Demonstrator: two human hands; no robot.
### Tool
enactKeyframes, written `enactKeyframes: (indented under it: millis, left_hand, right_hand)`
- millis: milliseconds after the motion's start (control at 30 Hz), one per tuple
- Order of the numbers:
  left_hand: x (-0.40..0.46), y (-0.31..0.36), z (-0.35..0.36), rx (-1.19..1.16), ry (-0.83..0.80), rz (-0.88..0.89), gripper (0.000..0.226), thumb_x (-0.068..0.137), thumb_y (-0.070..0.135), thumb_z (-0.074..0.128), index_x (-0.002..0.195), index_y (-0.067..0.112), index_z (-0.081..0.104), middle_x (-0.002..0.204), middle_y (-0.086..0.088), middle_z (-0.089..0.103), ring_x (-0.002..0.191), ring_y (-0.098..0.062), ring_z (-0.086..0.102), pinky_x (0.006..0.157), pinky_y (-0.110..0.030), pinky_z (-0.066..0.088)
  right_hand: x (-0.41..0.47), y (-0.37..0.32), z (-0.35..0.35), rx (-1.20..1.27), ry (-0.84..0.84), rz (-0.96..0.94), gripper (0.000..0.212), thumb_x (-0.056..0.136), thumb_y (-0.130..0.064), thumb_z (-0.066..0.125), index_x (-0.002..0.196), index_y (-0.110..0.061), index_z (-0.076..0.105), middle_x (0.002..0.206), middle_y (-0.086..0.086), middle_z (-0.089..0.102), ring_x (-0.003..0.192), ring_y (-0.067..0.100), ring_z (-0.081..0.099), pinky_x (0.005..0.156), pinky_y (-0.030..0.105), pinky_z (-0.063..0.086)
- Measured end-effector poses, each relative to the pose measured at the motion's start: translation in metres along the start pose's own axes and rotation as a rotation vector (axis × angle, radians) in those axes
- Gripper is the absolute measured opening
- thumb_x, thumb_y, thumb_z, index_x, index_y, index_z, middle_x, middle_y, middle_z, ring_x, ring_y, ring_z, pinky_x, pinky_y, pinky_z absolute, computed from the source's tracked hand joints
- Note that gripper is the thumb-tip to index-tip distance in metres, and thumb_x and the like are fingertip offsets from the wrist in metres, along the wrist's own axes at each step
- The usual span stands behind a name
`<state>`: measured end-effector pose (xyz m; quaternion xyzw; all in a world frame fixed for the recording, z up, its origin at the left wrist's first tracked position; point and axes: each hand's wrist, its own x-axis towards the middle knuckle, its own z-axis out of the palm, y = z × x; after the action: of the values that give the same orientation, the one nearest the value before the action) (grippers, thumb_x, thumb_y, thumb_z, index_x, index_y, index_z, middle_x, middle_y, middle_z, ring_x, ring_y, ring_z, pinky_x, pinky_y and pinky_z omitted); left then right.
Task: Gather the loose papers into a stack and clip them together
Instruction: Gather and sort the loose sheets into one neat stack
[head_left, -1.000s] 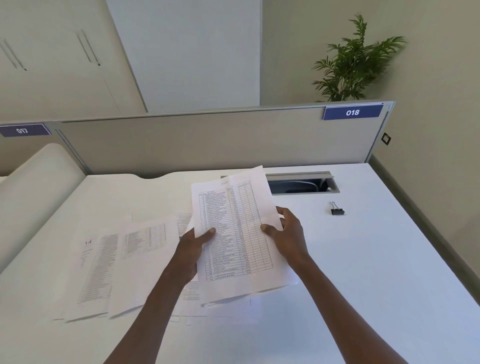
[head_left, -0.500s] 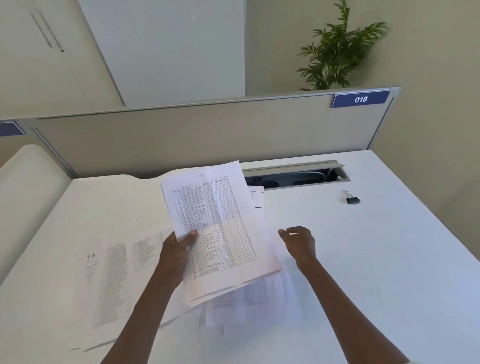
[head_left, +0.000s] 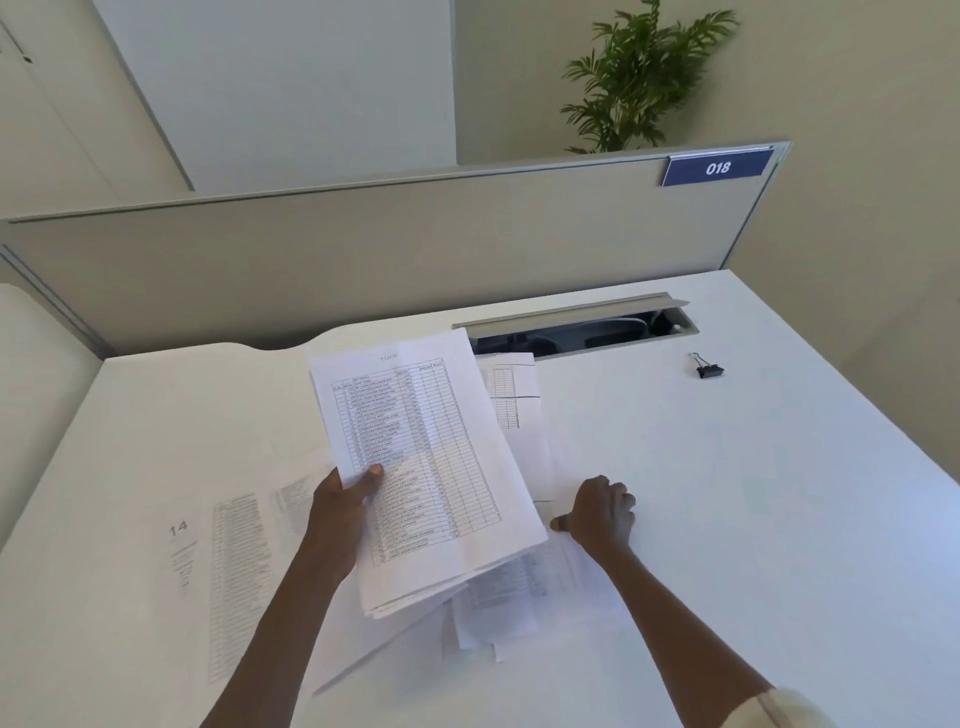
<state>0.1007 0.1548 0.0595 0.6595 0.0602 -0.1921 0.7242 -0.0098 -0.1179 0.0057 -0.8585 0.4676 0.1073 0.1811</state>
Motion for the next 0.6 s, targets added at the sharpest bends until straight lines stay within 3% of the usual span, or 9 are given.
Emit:
enactKeyframes:
  millis: [200,433,600]
  left_hand:
    - [-0.008,-0.005,0.000,-0.015,-0.012,-0.019,0.020,0.093,0.007,0.062,0.107,0.017,0.071,0.102,0.000,0.078,0.097,-0.022,0.073,0.082,-0.037,0.054]
    - [-0.006,-0.002,-0.005,-0.022,0.004,-0.007,0.023,0.093,0.009,0.063,0.113,0.016,0.070,0.109,-0.004,0.076,0.102,-0.025,0.071,0.091,-0.045,0.053]
    - [-0.018,-0.004,0.001,-0.022,0.033,-0.001,0.021,0.094,0.007,0.061,0.109,0.018,0.070,0.106,-0.003,0.077,0.099,-0.023,0.072,0.090,-0.045,0.053]
  right_hand:
    - [0.002,-0.006,0.002,-0.015,0.001,0.061,0.078,0.066,-0.038,0.088,0.124,-0.004,0.047,0.125,0.013,0.050,0.120,0.030,0.047,0.088,0.039,0.050]
    - [0.007,-0.010,0.005,-0.024,-0.006,0.071,0.074,0.066,-0.036,0.088,0.123,-0.005,0.051,0.125,0.014,0.047,0.118,0.029,0.046,0.087,0.036,0.050]
    - [0.006,-0.012,0.014,-0.078,0.075,0.033,0.056,0.073,-0.028,0.080,0.117,-0.006,0.054,0.116,0.013,0.049,0.107,0.028,0.050,0.080,0.032,0.051]
